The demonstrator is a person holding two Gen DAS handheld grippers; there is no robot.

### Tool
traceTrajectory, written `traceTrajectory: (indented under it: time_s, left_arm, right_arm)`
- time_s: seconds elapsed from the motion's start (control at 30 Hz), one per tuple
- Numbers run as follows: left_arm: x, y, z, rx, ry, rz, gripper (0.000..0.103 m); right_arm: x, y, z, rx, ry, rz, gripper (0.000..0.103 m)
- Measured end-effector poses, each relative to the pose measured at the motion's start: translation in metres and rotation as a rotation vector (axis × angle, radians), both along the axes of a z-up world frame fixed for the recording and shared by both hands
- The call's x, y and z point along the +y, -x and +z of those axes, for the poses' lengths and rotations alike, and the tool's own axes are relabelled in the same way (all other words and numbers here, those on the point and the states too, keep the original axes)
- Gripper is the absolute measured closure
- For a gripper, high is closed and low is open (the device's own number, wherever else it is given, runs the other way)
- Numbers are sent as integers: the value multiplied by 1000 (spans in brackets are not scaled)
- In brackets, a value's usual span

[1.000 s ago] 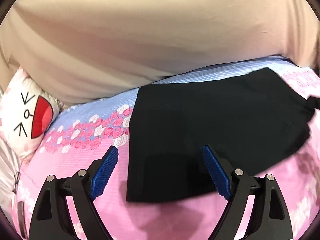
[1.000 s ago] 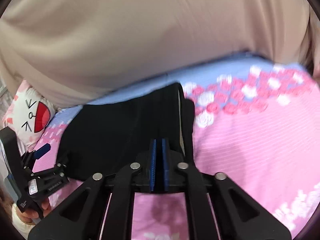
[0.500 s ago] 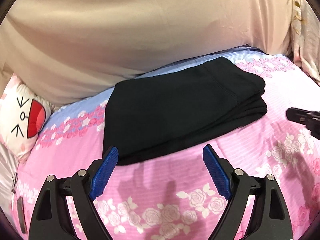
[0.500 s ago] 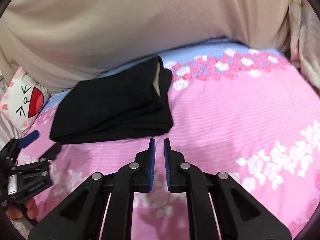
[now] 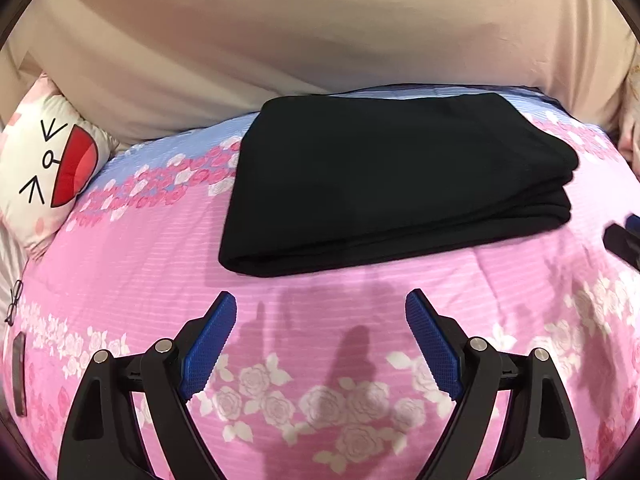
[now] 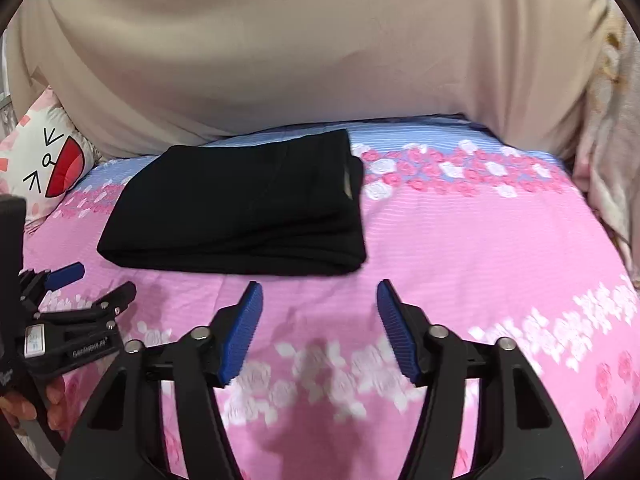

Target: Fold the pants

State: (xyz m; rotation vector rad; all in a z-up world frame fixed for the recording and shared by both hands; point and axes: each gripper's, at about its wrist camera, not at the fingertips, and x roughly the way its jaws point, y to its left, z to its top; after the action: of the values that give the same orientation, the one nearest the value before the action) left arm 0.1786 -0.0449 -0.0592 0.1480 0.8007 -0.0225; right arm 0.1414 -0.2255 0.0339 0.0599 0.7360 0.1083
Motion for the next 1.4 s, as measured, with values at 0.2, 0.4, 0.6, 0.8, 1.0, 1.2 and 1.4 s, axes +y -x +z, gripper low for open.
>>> traceTrajectory:
  time_s: [0.2, 0.4, 0.6, 0.8, 1.0, 1.2, 1.4]
  left_arm:
    - [5, -6, -2, 5, -5, 12, 19]
    - [10, -9, -4, 12, -2, 10, 19]
    - [12, -11, -6, 27, 8, 10, 19]
    - [19, -11, -10, 35, -4, 28, 19]
    - [37, -21, 17, -38, 12, 46, 19]
    - [51, -71, -13, 84, 68, 55, 16]
    - [72, -91, -20, 148, 335, -70, 59]
  right_arm:
    - [19, -59, 1, 5, 41, 34, 57]
    - [28, -66, -29, 24, 158, 19, 57]
    - [26, -65, -26, 42, 149, 7, 55]
    - [13, -59, -28, 84, 90, -7, 49]
    - [-23, -56, 9, 51, -73, -35, 48]
    - [-39, -91, -28, 213, -174, -22, 36]
    - [-52, -96, -56, 226, -401, 18, 52]
